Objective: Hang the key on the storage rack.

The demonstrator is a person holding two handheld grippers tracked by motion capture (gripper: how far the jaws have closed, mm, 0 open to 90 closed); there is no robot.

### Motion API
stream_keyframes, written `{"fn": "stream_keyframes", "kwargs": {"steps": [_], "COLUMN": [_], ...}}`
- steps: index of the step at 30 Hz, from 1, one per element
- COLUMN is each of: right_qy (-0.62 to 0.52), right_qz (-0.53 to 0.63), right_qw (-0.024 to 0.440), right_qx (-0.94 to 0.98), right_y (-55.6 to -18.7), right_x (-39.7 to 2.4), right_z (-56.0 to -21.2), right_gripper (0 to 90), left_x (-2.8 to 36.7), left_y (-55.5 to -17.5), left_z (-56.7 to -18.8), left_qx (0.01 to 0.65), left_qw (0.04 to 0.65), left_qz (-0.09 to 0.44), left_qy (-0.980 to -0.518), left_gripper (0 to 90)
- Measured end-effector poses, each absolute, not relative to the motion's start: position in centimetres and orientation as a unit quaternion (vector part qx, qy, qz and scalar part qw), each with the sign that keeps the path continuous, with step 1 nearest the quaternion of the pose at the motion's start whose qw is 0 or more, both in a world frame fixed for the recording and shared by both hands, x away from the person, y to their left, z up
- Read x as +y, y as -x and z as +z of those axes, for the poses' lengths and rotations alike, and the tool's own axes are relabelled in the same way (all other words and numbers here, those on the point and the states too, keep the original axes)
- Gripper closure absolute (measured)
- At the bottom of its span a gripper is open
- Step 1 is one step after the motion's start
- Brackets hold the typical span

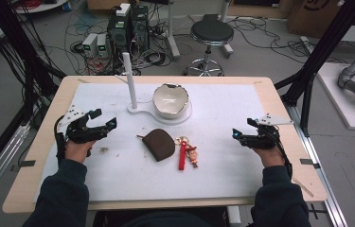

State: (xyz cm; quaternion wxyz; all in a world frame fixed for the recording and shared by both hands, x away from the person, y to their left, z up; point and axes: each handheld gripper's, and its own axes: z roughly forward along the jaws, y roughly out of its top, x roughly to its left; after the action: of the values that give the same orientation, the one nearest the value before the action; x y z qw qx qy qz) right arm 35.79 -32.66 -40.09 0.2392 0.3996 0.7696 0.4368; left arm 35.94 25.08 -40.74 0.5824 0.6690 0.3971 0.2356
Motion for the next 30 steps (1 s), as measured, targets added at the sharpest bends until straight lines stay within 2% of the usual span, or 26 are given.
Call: {"fn": "stream_keyframes", "kwargs": {"steps": [19, 30], "right_qy": [-0.399, -0.375], "right_qz": [0.450, 0.454], "right_qw": [0.233, 0.217], "right_qx": [0.764, 0.778], "right_y": [-35.6, -35.1], "right_x": [-32.5, -30.1], "right_z": [-40.6, -40.8], "right_gripper": [21.5, 21.8], "left_x": [25.3, 25.2], "left_y": [-36.0, -35.9], "left_z": [-40.8, -40.7], "left_qx": [0.408, 0.402], "left_qw": [0.588, 0.587], "left_qz": [0.235, 0.235], "left_qy": [-0.658, -0.662], "left_gripper": [18.7, 18.9]}}
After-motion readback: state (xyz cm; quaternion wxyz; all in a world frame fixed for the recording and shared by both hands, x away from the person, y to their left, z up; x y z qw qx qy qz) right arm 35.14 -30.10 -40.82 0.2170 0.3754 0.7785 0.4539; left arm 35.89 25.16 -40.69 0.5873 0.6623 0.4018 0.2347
